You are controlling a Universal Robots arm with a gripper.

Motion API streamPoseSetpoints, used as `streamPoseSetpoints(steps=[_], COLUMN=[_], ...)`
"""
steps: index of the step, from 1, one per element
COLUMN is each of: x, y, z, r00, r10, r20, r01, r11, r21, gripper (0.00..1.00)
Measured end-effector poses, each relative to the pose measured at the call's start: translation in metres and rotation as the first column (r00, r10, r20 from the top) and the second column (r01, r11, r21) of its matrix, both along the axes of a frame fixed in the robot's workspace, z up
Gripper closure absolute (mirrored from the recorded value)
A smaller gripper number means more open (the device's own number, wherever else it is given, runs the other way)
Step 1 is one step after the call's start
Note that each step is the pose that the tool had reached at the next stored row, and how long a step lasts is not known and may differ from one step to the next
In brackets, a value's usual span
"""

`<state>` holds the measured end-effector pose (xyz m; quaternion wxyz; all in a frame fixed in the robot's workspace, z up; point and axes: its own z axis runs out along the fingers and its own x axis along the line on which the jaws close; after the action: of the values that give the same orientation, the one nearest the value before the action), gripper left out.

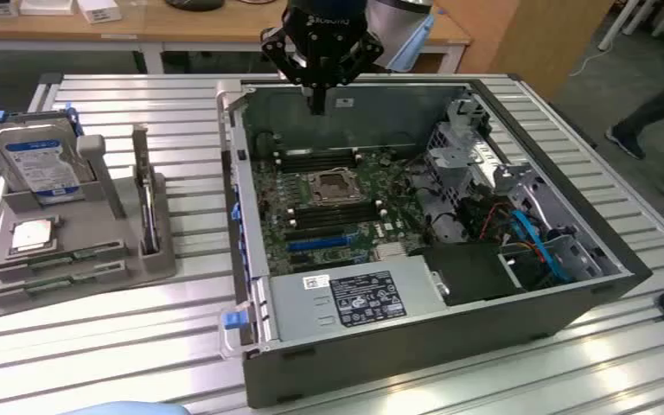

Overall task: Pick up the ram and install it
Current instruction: 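Reach for the ram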

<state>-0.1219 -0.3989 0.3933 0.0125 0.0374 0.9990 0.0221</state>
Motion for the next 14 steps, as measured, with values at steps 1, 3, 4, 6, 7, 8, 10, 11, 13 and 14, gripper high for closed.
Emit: streamPoseSetpoints(steps=[1, 3, 4, 6, 7, 8, 10, 11, 13, 14], x=[0.0000, 0.0000, 0.0000, 0.0000, 0.0000, 0.0000, 0.0000, 0.0000, -0.0001, -0.0007], y=[0.0000, 0.0000, 0.0000, 0.0000, 0.0000, 0.0000, 0.0000, 0.0000, 0.0000, 0.0000], z=[0.0000, 0.0000, 0.0000, 0.0000, 0.0000, 0.0000, 0.0000, 0.0000, 0.0000, 0.0000], r00=[1.0000, 1.0000, 1.0000, 1.0000, 1.0000, 1.0000, 1.0000, 1.0000, 1.0000, 1.0000], r10=[0.000, 0.000, 0.000, 0.000, 0.000, 0.000, 0.000, 0.000, 0.000, 0.000], r20=[-0.0001, 0.0000, 0.0000, -0.0001, 0.0000, 0.0000, -0.0001, 0.0000, -0.0001, 0.0000], r01=[0.000, 0.000, 0.000, 0.000, 0.000, 0.000, 0.000, 0.000, 0.000, 0.000], r11=[1.0000, 1.0000, 1.0000, 1.0000, 1.0000, 1.0000, 1.0000, 1.0000, 1.0000, 1.0000], r21=[-0.0001, -0.0001, 0.0000, -0.0001, 0.0000, 0.0000, 0.0000, -0.0001, -0.0002, -0.0006], gripper=[0.90, 0.90, 0.90, 0.90, 0.90, 0.90, 0.90, 0.90, 0.90, 0.90])
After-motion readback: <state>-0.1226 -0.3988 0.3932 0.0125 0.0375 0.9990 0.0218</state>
